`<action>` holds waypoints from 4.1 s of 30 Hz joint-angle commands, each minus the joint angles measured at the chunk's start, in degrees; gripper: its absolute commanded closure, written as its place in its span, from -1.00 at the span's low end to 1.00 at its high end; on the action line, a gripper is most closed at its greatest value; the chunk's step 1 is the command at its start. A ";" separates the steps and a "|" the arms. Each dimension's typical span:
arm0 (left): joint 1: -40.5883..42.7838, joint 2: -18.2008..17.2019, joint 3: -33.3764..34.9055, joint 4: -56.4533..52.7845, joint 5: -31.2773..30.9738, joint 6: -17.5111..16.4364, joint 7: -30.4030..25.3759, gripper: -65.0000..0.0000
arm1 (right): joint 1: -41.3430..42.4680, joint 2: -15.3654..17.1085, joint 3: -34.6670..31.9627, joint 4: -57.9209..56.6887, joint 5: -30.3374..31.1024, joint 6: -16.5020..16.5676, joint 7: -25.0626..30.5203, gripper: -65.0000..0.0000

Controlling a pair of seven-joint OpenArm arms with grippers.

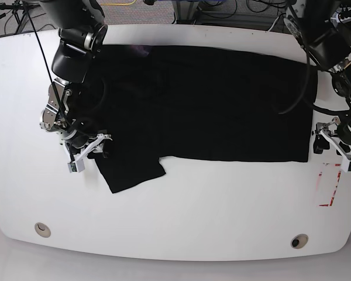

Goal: Fold the T-shirt properly
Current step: 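Move both grippers to the shirt's hem side and grasp it, then fold the hem over toward the held edge with both grippers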

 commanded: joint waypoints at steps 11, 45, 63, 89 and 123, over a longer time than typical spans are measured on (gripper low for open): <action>-7.33 -4.19 1.42 -19.03 -0.75 -0.08 -11.07 -0.48 | 0.23 0.06 -0.19 0.19 -1.63 0.08 -2.91 0.95; -8.73 -0.32 10.03 -33.80 -0.83 1.72 -20.30 -0.42 | -1.53 -0.03 -0.19 4.67 -1.54 0.08 -3.09 0.96; -8.56 -0.41 10.03 -31.87 -1.19 1.55 -20.21 0.97 | -1.53 0.06 -0.28 6.17 -1.45 0.08 -3.27 0.99; -0.82 1.18 3.35 4.70 -1.27 -0.08 2.12 0.99 | -12.78 -0.21 -0.19 49.07 -1.01 0.08 -27.88 1.00; 13.68 0.91 3.88 11.91 -1.19 -0.08 2.47 -0.37 | -31.95 -2.05 0.25 58.39 5.49 0.08 -28.23 -0.65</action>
